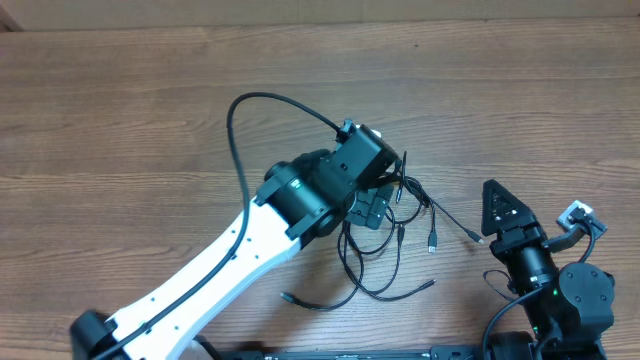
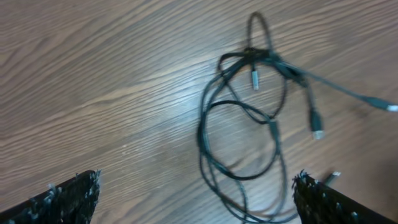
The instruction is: Untangle cables
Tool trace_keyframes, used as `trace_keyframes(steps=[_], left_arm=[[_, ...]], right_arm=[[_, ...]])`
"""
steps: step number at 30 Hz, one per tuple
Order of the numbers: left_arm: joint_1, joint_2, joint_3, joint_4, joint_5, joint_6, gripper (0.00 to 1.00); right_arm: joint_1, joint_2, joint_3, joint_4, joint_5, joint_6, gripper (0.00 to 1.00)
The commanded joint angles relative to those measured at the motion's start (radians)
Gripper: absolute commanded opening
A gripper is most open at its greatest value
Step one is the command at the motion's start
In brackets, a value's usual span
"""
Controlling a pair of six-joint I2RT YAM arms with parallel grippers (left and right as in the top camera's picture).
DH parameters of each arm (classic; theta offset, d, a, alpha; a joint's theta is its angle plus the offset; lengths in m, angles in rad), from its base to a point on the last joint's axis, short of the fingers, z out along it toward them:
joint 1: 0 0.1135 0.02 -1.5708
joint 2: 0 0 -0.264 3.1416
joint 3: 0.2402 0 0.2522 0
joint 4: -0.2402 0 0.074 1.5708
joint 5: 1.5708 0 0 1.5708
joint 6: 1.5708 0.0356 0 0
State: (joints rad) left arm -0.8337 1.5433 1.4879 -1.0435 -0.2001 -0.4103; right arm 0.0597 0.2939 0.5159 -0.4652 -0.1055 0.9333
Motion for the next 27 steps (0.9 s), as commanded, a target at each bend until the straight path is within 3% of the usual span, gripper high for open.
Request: trace_keyframes(steps=[1,8,15,27], left_arm=[[0.030,0.099,0.019,-0.003,-0.046,0.010,1.00],[0.063,0.241,0.019,0.002,0.014,0.016,1.00],[0.076,0.360,0.019,0.052,0.104,0.099,1.00],[0.090,0.510,0.019,0.141,0.182,0.152,1.00]], right_arm=[[-0.003,0.000,0.007,-0.002,0.019,-0.022,0.70],[-0.003,-0.001,0.007,-0.022,0.044,-0.026,0.75],[-0.003,-0.001,0.007,-0.059,0.089,-0.025,0.80],[-0.003,-0.001,0.007,-0.061,0.090,-0.026,0.81]])
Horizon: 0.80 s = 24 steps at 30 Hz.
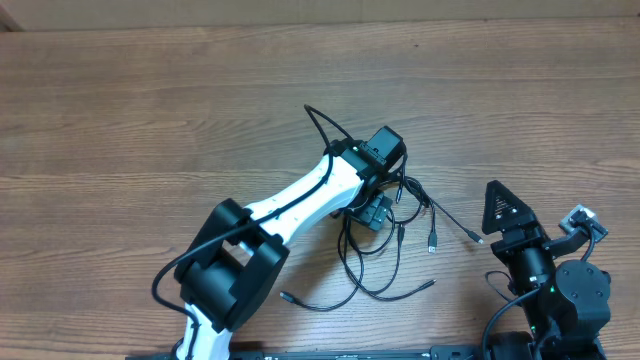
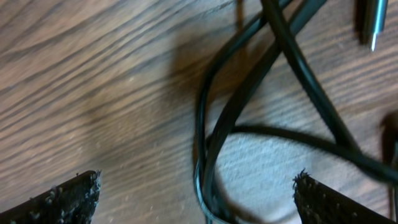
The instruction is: Untangle cables
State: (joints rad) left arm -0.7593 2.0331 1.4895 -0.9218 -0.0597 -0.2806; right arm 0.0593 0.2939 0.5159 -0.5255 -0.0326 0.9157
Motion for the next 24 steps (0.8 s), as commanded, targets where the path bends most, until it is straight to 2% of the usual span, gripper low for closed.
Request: trace_keyframes(steps=[1,3,6,9,12,15,17,19,24], left_arm=[[0.018,0.020,0.018,0.026,0.051,0.023,1.00],[0.019,0.021,0.018,0.037,0.053,0.023,0.94],[0.019,0.022,0.018,0.048,0.053,0.023,0.78],[0.019,0.027,0.016,0.059,0.053,0.023,0.82],[0.019,0.043,0.016,0.071,0.059,0.023,0.82],[0.019,0.072,0.016,0.075,0.061,0.023,0.73],[0.020,0.090,0.016,0.079,0.061,0.023,0.61],[0.020,0.104,0.016,0.084,0.080,0.023,0.41],[0.020,0.105,0.016,0.106,0.103,0.023,0.04]], right_arm=[[-0.003,0.000,0.007,-0.001,0.017,-0.008,0.82],[-0.003,-0.001,0.007,-0.001,0.018,-0.008,0.82],[-0.003,-0.001,0.007,-0.001,0.025,-0.008,0.82],[-0.003,0.000,0.007,-0.001,0.025,-0.008,0.82],[-0.003,-0.001,0.007,-0.001,0.025,-0.008,0.82],[-0.003,0.000,0.007,-0.001,0.025,-0.008,0.82],[-0.003,0.000,0.007,-0.001,0.025,-0.008,0.82],[-0.003,-0.001,0.007,-0.001,0.025,-0.008,0.82],[-0.003,-0.001,0.007,-0.001,0.032,-0.008,0.82]])
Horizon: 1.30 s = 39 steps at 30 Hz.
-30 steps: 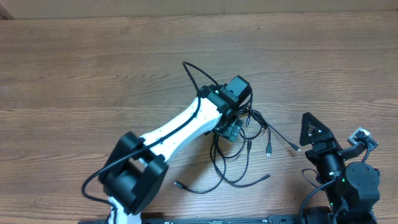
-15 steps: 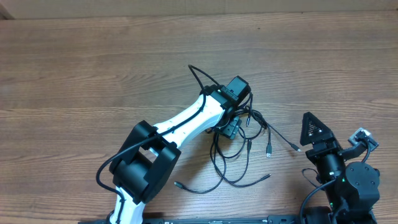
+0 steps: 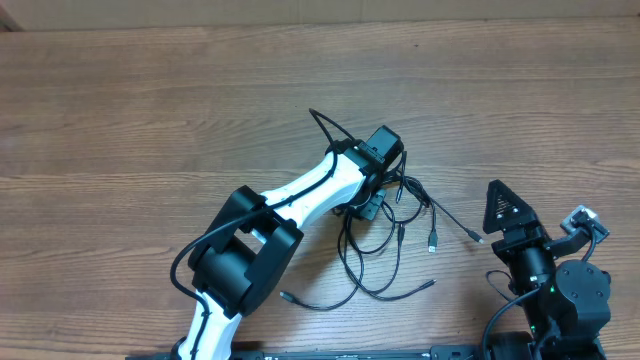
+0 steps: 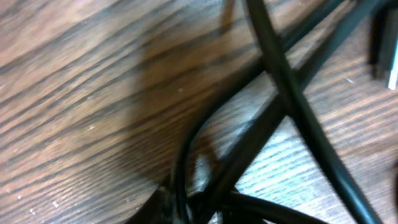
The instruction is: Untangle cables
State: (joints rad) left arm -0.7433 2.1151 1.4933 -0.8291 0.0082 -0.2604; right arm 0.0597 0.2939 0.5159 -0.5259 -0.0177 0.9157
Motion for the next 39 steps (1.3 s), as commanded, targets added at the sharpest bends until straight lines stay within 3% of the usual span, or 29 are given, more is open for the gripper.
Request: trace_keyframes(steps=[1,7,12,17,21,30,34,39], left_arm=[[0.004,0.023,0.012,0.016,0.035,0.002,0.04],[0.004,-0.020,0.014,0.016,0.024,0.044,0.04],[0.003,-0.136,0.014,0.006,-0.124,0.076,0.04],[-0.001,-0.328,0.014,-0.016,-0.199,0.339,0.04],[-0.004,-0.429,0.014,-0.008,-0.196,0.454,0.04],[-0.006,-0.502,0.014,-0.004,0.016,0.776,0.04],[-0.020,-0.502,0.014,0.009,0.125,0.869,0.04],[-0.055,-0.502,0.014,0.071,0.136,0.938,0.04]], right_arm=[[-0.003,-0.001,0.007,0.000,0.018,-0.008,0.82],[-0.003,-0.001,0.007,0.000,0.025,-0.035,0.82],[-0.003,-0.001,0.007,-0.001,0.025,-0.061,0.81],[-0.003,0.000,0.007,-0.002,0.024,-0.104,0.81],[-0.003,0.000,0.007,-0.001,0.016,-0.134,0.81],[-0.003,-0.001,0.007,0.018,-0.031,-0.219,0.76],[-0.003,-0.001,0.007,0.034,-0.081,-0.304,0.77],[-0.003,-0.001,0.007,0.031,-0.089,-0.350,0.77]])
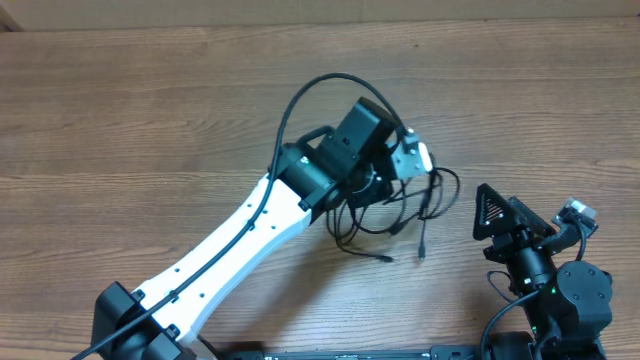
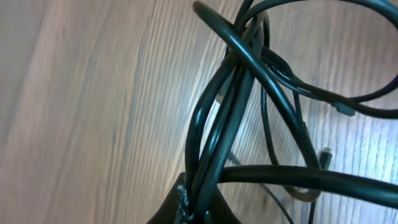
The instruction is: Untangle cables
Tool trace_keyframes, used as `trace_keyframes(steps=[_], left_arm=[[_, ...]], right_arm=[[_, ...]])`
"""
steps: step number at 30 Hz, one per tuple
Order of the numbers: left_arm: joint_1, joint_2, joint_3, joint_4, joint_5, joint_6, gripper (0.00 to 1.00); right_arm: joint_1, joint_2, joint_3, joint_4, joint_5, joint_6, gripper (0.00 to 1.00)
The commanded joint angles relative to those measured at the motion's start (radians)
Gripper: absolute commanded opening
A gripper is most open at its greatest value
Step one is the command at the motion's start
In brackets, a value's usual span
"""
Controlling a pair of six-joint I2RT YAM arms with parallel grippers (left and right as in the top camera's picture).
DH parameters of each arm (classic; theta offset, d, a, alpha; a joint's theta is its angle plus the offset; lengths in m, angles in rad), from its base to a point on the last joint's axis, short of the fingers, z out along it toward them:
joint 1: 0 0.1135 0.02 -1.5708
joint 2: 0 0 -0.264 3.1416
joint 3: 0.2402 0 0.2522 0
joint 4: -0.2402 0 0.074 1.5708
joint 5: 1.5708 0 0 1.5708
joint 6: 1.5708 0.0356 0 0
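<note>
A tangle of thin black cables (image 1: pixel 405 205) hangs off the wooden table (image 1: pixel 150 120) right of its middle, and its loose plug ends (image 1: pixel 420 254) trail down toward the wood. My left gripper (image 2: pixel 200 210) is shut on several strands of the cables (image 2: pixel 227 118), which rise out of its fingertips and loop away. In the overhead view the left wrist (image 1: pixel 355 150) covers its fingers. My right gripper (image 1: pixel 497 213) sits apart at the lower right, pointing toward the tangle and touching nothing.
A small white piece (image 1: pixel 413 158) shows at the top of the tangle beside the left wrist. The black base of the right arm (image 1: pixel 565 295) fills the lower right corner. Bare wood lies left of and behind the tangle.
My left gripper, then pressed low on the strands at the table, now holds them raised. The tangle has bunched up under it, and its lower ends lie closer in. The right gripper has turned slightly.
My left gripper hung open above the tangle spread on the table. Then it was down close over the strands, still open. Then it was shut on the strands at the table. Now it holds them up, with the loops gathered beneath it.
</note>
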State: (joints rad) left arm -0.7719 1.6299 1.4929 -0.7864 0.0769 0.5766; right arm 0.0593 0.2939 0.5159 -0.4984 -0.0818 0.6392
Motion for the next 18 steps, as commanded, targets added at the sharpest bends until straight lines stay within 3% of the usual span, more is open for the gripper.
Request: trace_keyframes(steps=[1,6,9,12,18], left_arm=[[-0.035,-0.016,0.015,0.035,0.071,0.121,0.04],[-0.085,-0.016,0.015,0.042,0.063,0.213,0.04],[-0.098,-0.016,0.015,0.053,0.020,0.210,0.04],[-0.100,-0.016,0.015,0.060,0.009,0.204,0.04],[-0.099,-0.017,0.015,0.114,-0.003,0.118,0.04]], right_arm=[[-0.003,0.000,0.007,0.003,-0.024,-0.073,0.77],[-0.003,-0.001,0.007,0.003,-0.024,-0.072,0.77],[-0.003,-0.001,0.007,0.003,-0.024,-0.072,0.75],[-0.003,-0.001,0.007,0.003,-0.024,-0.072,0.65],[-0.003,0.000,0.007,0.003,-0.020,-0.047,0.66]])
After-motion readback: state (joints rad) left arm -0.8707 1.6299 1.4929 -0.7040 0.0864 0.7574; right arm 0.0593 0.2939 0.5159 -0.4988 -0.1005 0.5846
